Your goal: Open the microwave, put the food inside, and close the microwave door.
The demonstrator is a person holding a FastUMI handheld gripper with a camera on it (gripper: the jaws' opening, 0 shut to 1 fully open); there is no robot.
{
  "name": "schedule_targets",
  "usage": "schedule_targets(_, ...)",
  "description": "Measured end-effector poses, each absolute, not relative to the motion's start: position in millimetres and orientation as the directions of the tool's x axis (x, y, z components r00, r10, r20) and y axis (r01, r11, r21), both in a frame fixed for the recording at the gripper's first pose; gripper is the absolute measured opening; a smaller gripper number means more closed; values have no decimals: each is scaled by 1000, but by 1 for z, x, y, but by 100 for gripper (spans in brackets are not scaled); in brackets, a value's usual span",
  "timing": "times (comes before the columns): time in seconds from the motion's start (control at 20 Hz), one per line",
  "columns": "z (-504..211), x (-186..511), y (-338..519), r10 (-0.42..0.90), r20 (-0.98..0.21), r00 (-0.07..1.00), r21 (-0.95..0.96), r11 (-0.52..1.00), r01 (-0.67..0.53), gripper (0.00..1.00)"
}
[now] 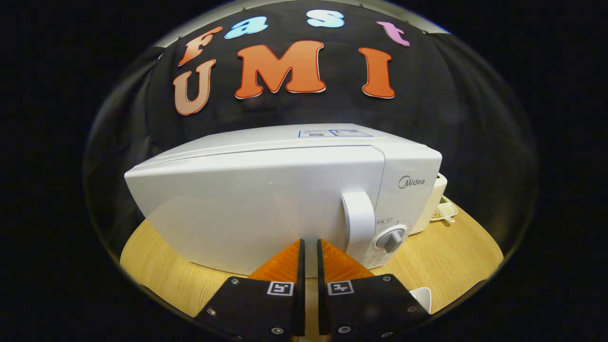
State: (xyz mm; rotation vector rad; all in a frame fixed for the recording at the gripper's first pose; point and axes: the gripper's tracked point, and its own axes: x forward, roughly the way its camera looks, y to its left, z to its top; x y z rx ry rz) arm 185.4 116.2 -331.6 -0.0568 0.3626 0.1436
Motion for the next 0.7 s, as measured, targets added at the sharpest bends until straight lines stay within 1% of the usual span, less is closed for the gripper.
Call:
schedule_targets(0.05,-324,182,118,134,-351,927,-37,987,-156,17)
schedule_targets(0.1,-314,177,120,138,-334,932,-52,985,-164,35)
schedule_targets(0.15,-302,171,122,144,-318,937,-56,984,-170,38)
schedule_targets(0.25,-282,156,121,159,-305,939,-39,983,-180,54)
schedule_targets(0.3,-270,150,123,161,-299,941,-29,984,-178,73)
schedule_targets(0.35,-255,145,123,160,-288,944,-22,985,-174,81)
schedule_targets(0.4,-238,141,123,155,-268,951,-24,986,-168,94)
schedule_targets(0.45,-214,136,128,149,-243,959,-34,986,-162,98)
schedule_targets(0.7,-111,120,137,167,-135,977,-46,984,-175,98)
